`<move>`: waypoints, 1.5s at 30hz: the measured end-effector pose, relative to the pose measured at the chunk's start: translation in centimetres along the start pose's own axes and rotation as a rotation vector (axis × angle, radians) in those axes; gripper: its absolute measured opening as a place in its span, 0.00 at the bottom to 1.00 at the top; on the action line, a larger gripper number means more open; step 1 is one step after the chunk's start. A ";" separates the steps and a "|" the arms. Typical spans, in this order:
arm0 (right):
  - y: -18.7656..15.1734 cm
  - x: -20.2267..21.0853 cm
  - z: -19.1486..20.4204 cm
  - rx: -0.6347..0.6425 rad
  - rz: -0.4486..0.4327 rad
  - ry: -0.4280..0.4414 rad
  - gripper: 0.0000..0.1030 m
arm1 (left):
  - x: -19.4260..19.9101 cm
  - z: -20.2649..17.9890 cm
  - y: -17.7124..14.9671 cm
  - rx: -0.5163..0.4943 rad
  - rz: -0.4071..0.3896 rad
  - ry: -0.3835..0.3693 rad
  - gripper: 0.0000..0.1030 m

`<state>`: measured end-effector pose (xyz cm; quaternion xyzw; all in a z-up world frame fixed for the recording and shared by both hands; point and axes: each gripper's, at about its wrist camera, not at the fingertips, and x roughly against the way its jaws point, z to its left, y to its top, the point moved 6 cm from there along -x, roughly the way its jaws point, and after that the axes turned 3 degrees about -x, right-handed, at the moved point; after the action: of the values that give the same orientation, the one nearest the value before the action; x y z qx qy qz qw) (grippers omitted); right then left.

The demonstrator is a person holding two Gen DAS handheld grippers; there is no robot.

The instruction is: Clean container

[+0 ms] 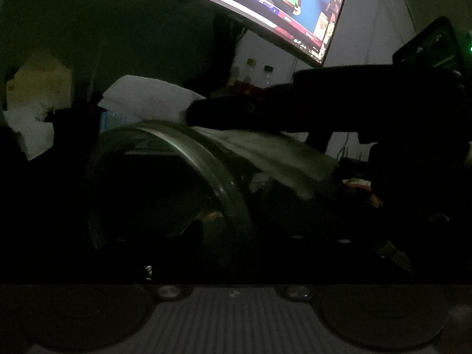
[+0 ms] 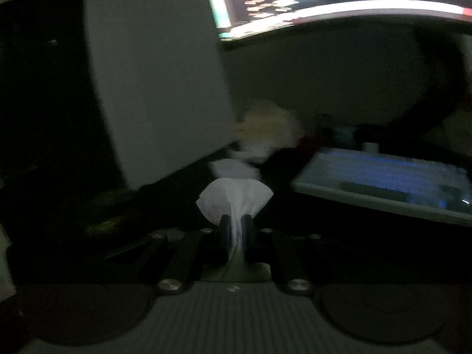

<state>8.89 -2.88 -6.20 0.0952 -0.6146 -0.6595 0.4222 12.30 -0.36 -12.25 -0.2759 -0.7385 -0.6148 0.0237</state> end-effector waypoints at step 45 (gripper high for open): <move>-0.1 0.8 -3.0 -0.057 -0.006 -0.081 0.08 | 0.8 -0.7 0.8 -0.072 -0.071 -0.040 0.41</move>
<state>10.24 -5.62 -6.61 0.0582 -0.6118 -0.6814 0.3976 11.77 -0.64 -11.05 -0.2624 -0.7254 -0.6360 -0.0227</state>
